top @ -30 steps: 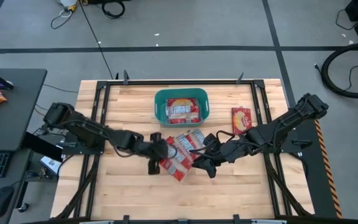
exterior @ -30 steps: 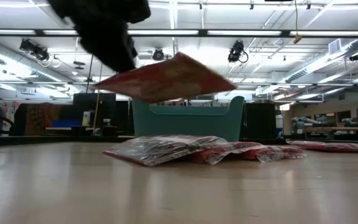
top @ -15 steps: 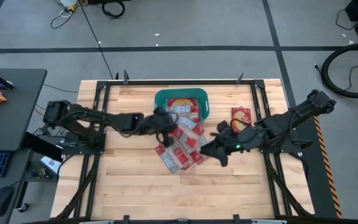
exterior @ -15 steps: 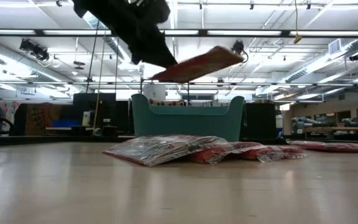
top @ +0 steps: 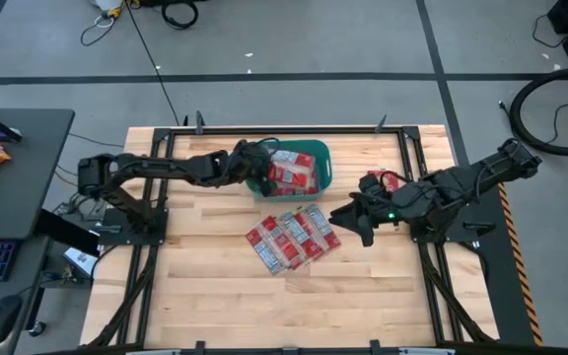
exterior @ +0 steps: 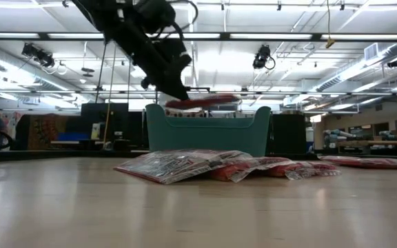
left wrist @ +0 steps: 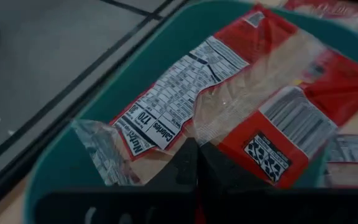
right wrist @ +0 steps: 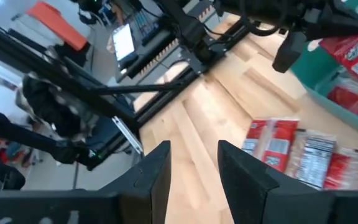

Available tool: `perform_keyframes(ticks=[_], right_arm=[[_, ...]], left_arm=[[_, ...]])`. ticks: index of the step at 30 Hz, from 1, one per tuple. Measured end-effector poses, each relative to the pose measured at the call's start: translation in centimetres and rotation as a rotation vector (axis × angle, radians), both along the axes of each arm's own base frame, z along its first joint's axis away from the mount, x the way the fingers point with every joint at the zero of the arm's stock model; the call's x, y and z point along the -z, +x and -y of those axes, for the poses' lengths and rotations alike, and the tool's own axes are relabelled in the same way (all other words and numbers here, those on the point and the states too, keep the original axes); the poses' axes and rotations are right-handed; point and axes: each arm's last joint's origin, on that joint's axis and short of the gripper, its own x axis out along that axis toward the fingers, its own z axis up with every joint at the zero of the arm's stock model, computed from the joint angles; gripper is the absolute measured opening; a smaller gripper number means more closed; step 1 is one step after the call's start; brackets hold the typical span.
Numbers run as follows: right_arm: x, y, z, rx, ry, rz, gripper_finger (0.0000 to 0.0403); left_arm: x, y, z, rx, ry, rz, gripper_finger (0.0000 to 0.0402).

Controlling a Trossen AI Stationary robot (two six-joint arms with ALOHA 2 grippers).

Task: Sort popcorn bags into baskets
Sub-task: Put the red popcorn bag into the blue bin

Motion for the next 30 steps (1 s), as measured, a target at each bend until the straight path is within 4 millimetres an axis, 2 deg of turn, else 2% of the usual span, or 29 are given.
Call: perform_keyframes(ticks=[5, 8, 16, 19, 23, 30], right_arm=[[-0.1, -0.4, 0.7, -0.012, -0.023, -0.015, 0.0137], [-0.1, -0.4, 1.0, -0.030, -0.033, -0.029, 0.0137], [0.2, -0.1, 2.1, -0.052, -0.038, -0.069, 0.0137], [0.2, 0.0, 2.5, -0.050, -0.034, -0.070, 0.0137], [0.2, 0.2, 3.0, -0.042, -0.031, -0.062, 0.0137], [0.3, 0.5, 3.4, -0.017, -0.031, -0.062, 0.0137]], left_arm=[[2.2, 1.0, -0.7, -0.025, -0.047, -0.014, 0.0012], [2.7, 1.0, -0.9, -0.079, -0.102, 0.013, 0.0024], [2.5, 1.1, -0.8, -0.115, -0.182, 0.077, 0.0104], [1.7, 1.1, -0.4, -0.054, -0.281, 0.142, 0.0122], [0.2, 0.8, 0.6, 0.038, -0.373, 0.198, 0.0124], [-3.0, 0.5, 4.4, 0.341, -0.409, 0.284, 0.0119]])
